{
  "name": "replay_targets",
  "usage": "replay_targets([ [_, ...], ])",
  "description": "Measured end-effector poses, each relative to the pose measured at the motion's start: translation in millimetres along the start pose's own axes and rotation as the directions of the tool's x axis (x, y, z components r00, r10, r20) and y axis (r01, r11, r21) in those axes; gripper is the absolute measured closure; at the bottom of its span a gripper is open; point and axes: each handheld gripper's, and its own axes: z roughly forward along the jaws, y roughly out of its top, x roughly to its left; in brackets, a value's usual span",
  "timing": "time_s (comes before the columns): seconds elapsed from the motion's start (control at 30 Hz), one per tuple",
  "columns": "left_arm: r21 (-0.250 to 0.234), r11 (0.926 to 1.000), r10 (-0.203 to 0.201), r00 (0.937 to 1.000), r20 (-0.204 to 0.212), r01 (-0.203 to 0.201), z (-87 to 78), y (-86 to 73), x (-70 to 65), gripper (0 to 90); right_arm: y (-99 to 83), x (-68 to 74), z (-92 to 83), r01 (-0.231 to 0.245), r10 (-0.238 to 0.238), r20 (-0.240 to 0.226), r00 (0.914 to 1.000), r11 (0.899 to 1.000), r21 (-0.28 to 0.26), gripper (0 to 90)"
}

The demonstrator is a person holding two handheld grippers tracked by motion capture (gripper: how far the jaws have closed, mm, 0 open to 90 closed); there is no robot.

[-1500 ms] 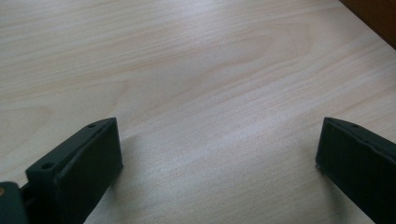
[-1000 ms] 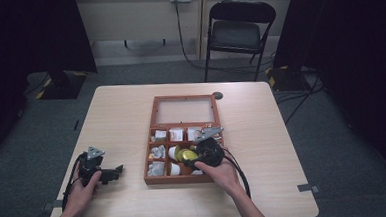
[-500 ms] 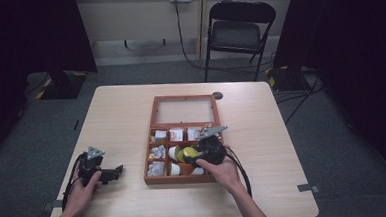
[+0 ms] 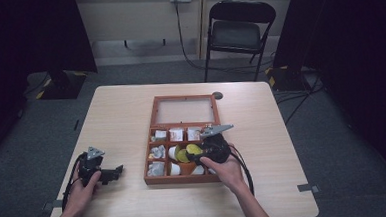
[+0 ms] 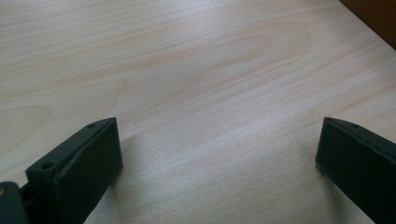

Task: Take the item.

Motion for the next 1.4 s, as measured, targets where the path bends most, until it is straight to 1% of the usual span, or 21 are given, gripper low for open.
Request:
replay_targets([
  [0.1, 0.0, 1.0, 0.0, 1.0, 0.0, 0.0, 0.0, 0.0, 0.0, 0.0, 0.3, -1.0, -2.3, 0.0, 0.0, 0.006, 1.0, 1.0, -0.003, 39.9],
  [0.13, 0.0, 1.0, -0.001, 1.0, 0.002, 0.001, -0.1, -0.1, 0.0, 0.0, 1.0, -2.1, -4.4, 0.001, -0.001, 0.01, 0.9999, 1.0, -0.007, 39.9],
  [0.2, 0.0, 1.0, -0.001, 1.0, 0.003, 0.001, -0.4, -0.2, -0.1, 0.0, 2.9, -5.2, -8.8, -0.009, 0.009, 0.005, 0.9999, 1.0, -0.016, 39.9],
  [0.33, -0.003, 1.0, -0.001, 1.0, 0.0, 0.001, -0.4, -0.6, -0.3, 0.0, 4.4, -7.5, -15.6, -0.011, 0.011, 0.016, 0.9998, 0.999, -0.034, 39.9],
  [0.4, -0.006, 1.0, -0.008, 1.0, 0.002, 0.008, -0.2, -0.8, -0.7, 0.0, 4.5, -7.7, -16.8, -0.009, 0.01, 0.019, 0.9998, 0.999, -0.037, 39.9],
  [0.6, -0.003, 1.0, -0.006, 1.0, 0.002, 0.006, -1.1, -1.3, -0.8, 0.0, 4.7, -8.7, -20.4, -0.016, 0.018, 0.03, 0.9994, 0.998, -0.058, 39.9],
  [0.9, -0.004, 1.0, -0.005, 1.0, 0.001, 0.005, -1.2, -1.5, -0.8, 0.0, 4.4, -15.2, -30.4, -0.025, 0.029, 0.052, 0.9982, 0.997, -0.079, 40.0],
  [1.03, -0.003, 1.0, -0.003, 1.0, 0.0, 0.003, -1.3, -1.5, -0.7, 0.0, 4.4, -19.0, -37.4, -0.039, 0.044, 0.056, 0.9974, 0.994, -0.099, 39.9],
  [1.07, -0.005, 1.0, -0.008, 1.0, 0.002, 0.008, -1.1, -1.6, -1.0, 0.0, 3.9, -20.1, -38.4, -0.043, 0.049, 0.059, 0.9971, 0.994, -0.1, 39.9],
  [1.1, -0.003, 1.0, -0.003, 1.0, -0.001, 0.003, -1.4, -1.7, -0.8, 0.0, 3.7, -21.0, -39.0, -0.045, 0.051, 0.06, 0.9969, 0.994, -0.101, 39.9],
  [1.27, -0.004, 1.0, -0.008, 1.0, 0.002, 0.008, -1.5, -1.9, -1.1, 0.0, 3.3, -26.6, -45.7, -0.052, 0.06, 0.074, 0.9954, 0.992, -0.112, 39.9],
  [1.4, -0.005, 1.0, -0.008, 1.0, 0.002, 0.008, -1.5, -1.8, -1.1, 0.0, 2.8, -31.8, -53.7, -0.063, 0.074, 0.081, 0.9939, 0.989, -0.133, 40.0],
])
